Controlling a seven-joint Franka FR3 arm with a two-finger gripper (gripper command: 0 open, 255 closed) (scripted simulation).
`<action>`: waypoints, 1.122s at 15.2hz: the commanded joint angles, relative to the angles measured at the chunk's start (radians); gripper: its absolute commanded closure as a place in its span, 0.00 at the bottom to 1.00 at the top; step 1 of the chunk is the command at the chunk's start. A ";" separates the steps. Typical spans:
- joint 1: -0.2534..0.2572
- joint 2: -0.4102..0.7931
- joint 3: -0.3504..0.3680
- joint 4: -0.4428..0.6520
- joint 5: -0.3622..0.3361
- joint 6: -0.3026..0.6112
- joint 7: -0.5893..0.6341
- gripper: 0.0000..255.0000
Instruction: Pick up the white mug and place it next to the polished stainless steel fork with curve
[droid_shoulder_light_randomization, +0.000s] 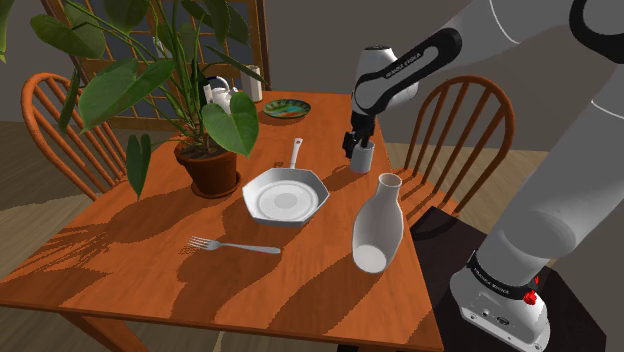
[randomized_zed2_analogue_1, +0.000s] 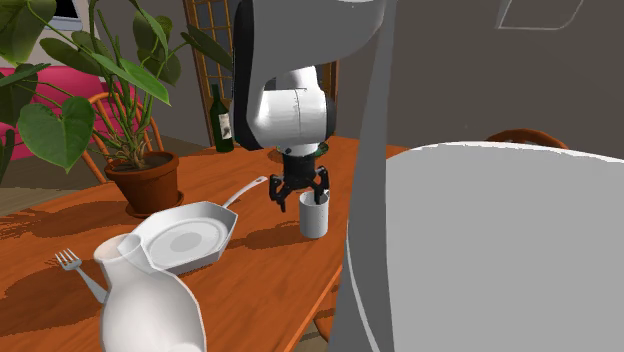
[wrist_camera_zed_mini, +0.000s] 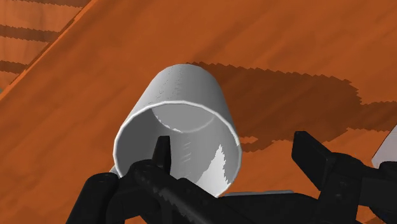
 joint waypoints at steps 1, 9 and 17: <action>0.000 0.022 -0.001 -0.012 0.002 0.034 -0.002 0.00; 0.000 0.021 -0.001 -0.012 0.002 0.034 -0.002 0.00; 0.000 0.021 -0.001 -0.012 0.002 0.034 -0.002 1.00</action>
